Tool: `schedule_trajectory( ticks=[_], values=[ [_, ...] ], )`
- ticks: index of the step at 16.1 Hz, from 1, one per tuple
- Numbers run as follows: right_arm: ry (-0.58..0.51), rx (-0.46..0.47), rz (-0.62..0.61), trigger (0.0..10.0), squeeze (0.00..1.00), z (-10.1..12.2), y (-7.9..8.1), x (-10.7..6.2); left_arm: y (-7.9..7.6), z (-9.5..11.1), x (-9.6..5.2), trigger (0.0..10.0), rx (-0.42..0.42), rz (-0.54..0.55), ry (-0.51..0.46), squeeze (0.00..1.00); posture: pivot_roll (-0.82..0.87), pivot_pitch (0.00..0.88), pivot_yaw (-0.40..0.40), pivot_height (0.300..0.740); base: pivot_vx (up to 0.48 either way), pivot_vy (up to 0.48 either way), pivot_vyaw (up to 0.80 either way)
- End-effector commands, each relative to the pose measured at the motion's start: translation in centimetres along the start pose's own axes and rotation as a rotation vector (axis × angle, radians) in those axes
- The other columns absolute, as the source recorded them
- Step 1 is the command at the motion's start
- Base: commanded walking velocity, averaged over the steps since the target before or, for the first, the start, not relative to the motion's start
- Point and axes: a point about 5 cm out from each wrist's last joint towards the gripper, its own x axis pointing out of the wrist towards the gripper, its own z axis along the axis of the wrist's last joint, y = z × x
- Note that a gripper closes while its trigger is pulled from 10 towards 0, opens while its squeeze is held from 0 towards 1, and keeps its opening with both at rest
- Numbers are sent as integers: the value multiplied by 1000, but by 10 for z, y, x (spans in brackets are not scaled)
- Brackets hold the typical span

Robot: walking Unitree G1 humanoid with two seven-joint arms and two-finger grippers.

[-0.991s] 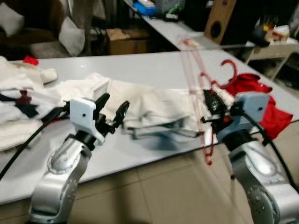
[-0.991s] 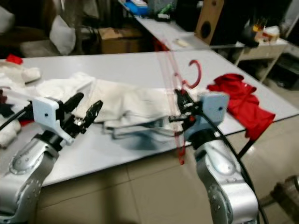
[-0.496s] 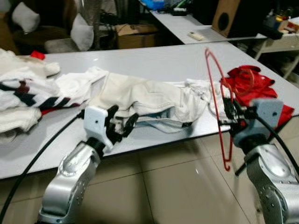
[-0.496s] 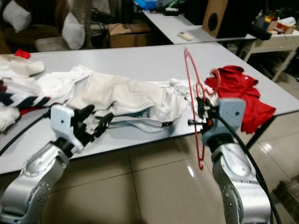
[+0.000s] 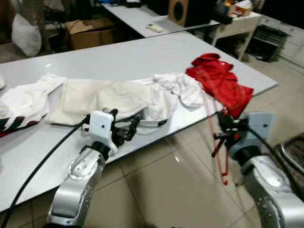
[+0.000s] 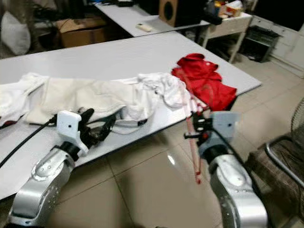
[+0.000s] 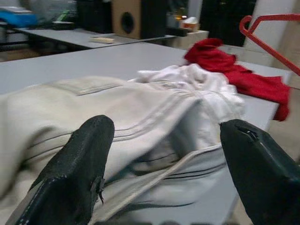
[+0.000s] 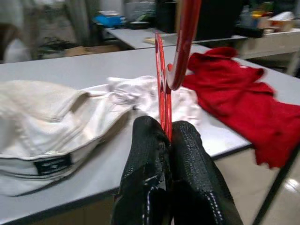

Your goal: Hang hanger

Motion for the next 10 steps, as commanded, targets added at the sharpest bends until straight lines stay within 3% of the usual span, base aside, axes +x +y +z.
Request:
schedule_trajectory(
  ticks=[1,3,6,7,8,9,10],
  values=[
    [21,-36,-3,10000,0,-3,-6,0,-4,1,4,10000,5,-8,-16,345,-113,0,-47,740,0,-428,0],
    [38,-66,-12,10000,0,-6,-8,1,-4,0,7,10000,7,-7,-16,349,-122,0,-39,740,0,-428,0],
    [33,-40,-41,10000,0,-7,-13,-3,-8,0,9,10000,19,-25,-10,345,-133,0,-35,740,0,-398,0],
    [36,-27,-34,10000,0,-10,-14,-3,-9,-6,12,10000,-13,-55,20,314,-136,0,-26,740,0,0,0],
    [36,-28,-26,10000,0,-10,-14,-4,-11,-6,13,10000,-8,-84,12,373,-136,0,-24,740,0,0,0],
    [34,-24,-24,10000,0,-10,-16,-5,-15,-6,13,10000,20,-151,26,1000,-136,0,-24,740,0,0,0],
    [31,-16,-27,10000,0,-10,-18,-4,-17,-6,14,10000,41,-183,38,1000,-136,0,-18,740,0,0,0]
  ],
)
